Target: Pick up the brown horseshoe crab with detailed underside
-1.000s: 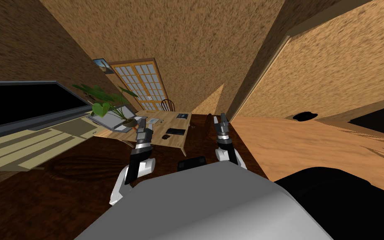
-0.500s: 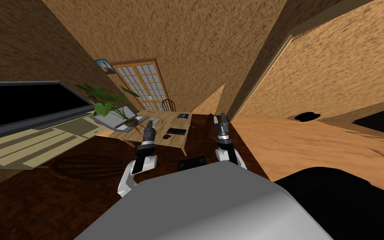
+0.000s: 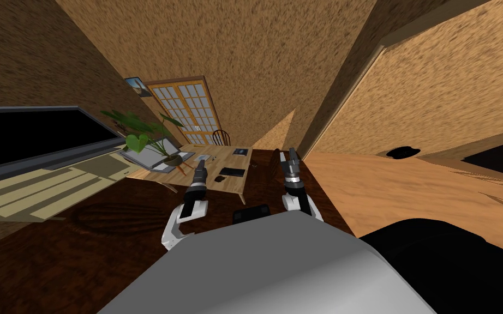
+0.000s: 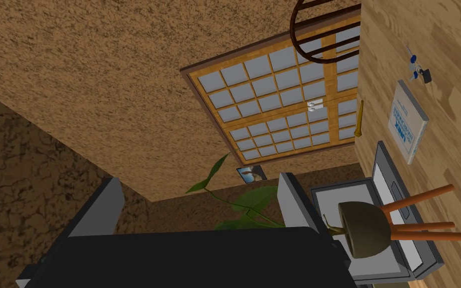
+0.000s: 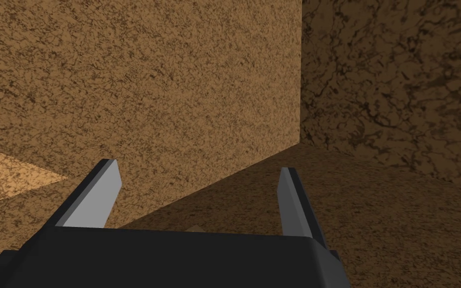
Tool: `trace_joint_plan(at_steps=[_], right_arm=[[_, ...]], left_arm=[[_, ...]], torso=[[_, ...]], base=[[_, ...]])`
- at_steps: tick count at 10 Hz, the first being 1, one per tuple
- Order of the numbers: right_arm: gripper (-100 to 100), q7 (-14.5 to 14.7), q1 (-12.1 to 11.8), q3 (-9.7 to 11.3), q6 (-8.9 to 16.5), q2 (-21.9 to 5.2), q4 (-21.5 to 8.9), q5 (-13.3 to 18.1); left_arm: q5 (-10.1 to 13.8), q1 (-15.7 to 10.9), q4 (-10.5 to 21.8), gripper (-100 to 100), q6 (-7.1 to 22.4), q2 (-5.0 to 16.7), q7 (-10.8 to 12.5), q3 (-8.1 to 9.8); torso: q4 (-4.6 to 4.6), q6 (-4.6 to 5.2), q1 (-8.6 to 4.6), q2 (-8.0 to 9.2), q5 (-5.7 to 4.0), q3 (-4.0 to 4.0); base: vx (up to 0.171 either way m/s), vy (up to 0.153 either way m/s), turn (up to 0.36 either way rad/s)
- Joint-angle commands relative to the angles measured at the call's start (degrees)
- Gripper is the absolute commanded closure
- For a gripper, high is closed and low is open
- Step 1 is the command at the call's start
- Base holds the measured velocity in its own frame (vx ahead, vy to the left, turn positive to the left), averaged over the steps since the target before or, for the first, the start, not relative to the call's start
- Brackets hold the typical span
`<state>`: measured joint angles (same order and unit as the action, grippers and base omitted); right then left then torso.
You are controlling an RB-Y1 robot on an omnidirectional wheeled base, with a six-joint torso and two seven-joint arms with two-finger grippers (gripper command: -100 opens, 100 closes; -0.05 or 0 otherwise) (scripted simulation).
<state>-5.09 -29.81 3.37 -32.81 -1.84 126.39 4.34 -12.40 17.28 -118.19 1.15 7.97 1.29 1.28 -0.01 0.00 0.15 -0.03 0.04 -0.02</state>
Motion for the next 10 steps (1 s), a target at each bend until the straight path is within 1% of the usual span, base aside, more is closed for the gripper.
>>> trace_joint_plan(at_steps=[1,2,4,5,7,8,10], right_arm=[[0,0.0,0.0,0.0,0.0,0.0,0.0,0.0],[0,0.0,0.0,0.0,0.0,0.0,0.0,0.0],[0,0.0,0.0,0.0,0.0,0.0,0.0,0.0],[0,0.0,0.0,0.0,0.0,0.0,0.0,0.0],[0,0.0,0.0,0.0,0.0,0.0,0.0,0.0],[0,0.0,0.0,0.0,0.0,0.0,0.0,0.0],[0,0.0,0.0,0.0,0.0,0.0,0.0,0.0]], left_arm=[[-0.33,-1.35,2.63,-100,2.25,0.09,0.26,0.08],[-0.33,-1.35,2.63,-100,2.25,0.09,0.26,0.08],[-0.71,-3.68,6.0,-100,6.1,0.0,0.68,-0.11],[-0.71,-3.68,6.44,-100,6.1,0.0,0.68,-0.11],[-0.65,-6.07,10.46,-100,9.62,-0.07,1.34,-0.34],[-0.65,-6.07,10.46,-100,9.82,-0.07,1.34,-0.34],[-0.16,-8.53,14.33,-100,13.27,-0.11,2.22,-0.61]], torso=[[0.0,0.0,0.0,0.0,0.0,0.0],[0.0,0.0,-0.01,0.02,0.0,0.01],[0.01,0.0,0.0,0.03,0.0,0.01],[0.0,0.01,0.07,0.0,0.01,0.0],[0.0,0.0,0.04,0.02,0.01,0.01],[0.01,0.0,0.08,0.05,0.02,0.02],[0.01,0.0,0.04,0.06,0.01,0.03]], base=[[-0.003,0.033,-0.007],[-0.003,0.027,-0.006],[0.002,0.049,-0.02],[0.001,0.046,-0.014],[-0.007,0.055,-0.028],[-0.009,0.051,-0.021],[-0.01,0.06,-0.043]])
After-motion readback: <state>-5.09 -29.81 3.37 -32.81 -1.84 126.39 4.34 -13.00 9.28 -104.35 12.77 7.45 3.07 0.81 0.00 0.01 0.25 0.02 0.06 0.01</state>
